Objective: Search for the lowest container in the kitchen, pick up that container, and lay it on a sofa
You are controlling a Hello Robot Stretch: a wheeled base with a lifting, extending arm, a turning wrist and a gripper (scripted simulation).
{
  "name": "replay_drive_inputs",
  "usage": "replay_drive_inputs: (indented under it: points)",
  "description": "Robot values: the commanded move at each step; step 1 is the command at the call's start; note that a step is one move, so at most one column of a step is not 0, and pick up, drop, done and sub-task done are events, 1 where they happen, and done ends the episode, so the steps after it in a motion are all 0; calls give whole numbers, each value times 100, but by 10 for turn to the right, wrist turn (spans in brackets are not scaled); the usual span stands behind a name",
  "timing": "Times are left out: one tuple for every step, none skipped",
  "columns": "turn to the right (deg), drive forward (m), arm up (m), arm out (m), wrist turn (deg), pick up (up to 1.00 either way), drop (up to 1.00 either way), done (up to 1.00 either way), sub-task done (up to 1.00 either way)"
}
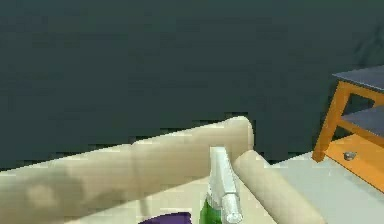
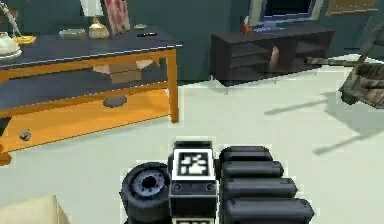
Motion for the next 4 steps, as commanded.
replay_drive_inputs:
  points:
    - [-450,0,0,0,0,0,0,0,0]
    - [-450,0,0,0,0,0,0,0,0]
    - [-210,0,0,0,0,0,0,0,0]
    - [0,0,0,40,0,0,0,0,0]
